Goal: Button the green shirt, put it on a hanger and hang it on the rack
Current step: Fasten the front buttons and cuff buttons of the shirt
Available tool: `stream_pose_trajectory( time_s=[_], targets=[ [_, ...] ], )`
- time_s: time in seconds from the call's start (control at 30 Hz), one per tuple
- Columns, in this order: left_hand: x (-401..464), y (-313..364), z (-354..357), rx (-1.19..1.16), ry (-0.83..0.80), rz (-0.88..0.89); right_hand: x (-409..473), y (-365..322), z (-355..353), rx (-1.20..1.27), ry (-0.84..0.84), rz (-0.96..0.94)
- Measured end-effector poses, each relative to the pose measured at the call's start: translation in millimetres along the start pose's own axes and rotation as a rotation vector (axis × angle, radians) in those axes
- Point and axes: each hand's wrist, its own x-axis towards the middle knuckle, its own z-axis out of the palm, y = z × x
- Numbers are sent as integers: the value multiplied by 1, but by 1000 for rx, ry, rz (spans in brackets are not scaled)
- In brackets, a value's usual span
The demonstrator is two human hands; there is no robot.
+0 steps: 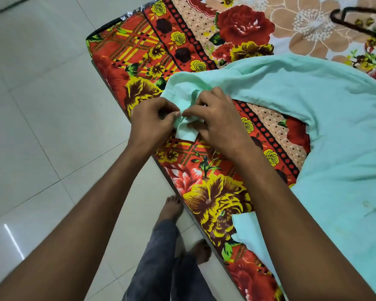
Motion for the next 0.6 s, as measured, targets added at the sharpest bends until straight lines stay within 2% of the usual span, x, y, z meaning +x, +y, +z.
stream_pose_trajectory(
  time_s=[0.17, 0.43, 0.6],
  targets=[
    [0, -1, -2, -33, -37, 4, 1, -3, 4, 110, -17, 57],
    [2, -1, -9, -222, -115, -62, 7, 4, 17, 329, 53, 135],
    [0, 0, -8, -235, -171, -63, 2, 5, 15, 449, 79, 212]
  ],
)
